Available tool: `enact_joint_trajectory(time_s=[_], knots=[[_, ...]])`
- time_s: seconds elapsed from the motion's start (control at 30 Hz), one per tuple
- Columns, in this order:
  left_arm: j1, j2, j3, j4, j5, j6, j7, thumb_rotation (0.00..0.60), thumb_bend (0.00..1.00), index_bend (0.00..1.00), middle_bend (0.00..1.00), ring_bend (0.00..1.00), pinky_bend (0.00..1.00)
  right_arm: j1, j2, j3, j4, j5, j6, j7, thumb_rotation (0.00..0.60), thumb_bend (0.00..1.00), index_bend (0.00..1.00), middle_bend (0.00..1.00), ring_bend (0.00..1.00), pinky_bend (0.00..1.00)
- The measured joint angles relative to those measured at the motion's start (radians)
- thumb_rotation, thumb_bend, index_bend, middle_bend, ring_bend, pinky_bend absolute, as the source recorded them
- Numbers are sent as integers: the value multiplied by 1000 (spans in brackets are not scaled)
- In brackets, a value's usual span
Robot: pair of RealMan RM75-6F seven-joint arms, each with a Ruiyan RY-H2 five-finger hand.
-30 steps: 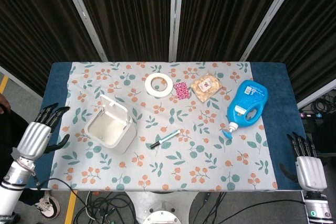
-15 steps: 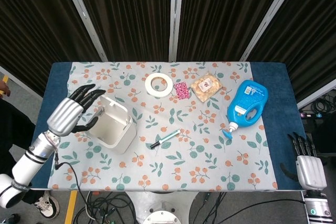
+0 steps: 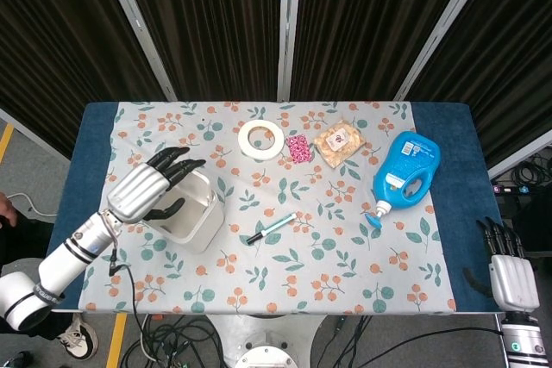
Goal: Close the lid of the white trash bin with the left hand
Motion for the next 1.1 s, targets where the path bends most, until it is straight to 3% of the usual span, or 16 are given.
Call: enact_joint_trajectory(time_s=[0.33, 0.6, 1.1], knots=[[62, 61, 71, -69, 11, 43, 47, 452, 448, 85, 238, 36, 115, 5, -11, 1, 18, 9, -20, 11, 600, 177, 0, 0, 0, 0], [119, 65, 140, -76, 40, 82, 58, 434, 448, 85, 238, 36, 115, 10, -15, -7, 13, 5, -35, -10, 600, 178, 0, 0, 0, 0], [178, -17, 183, 1, 59, 150, 49, 431, 445, 85, 244, 36, 115, 15, -21, -8, 12, 8, -47, -12, 600, 178, 0, 0, 0, 0]])
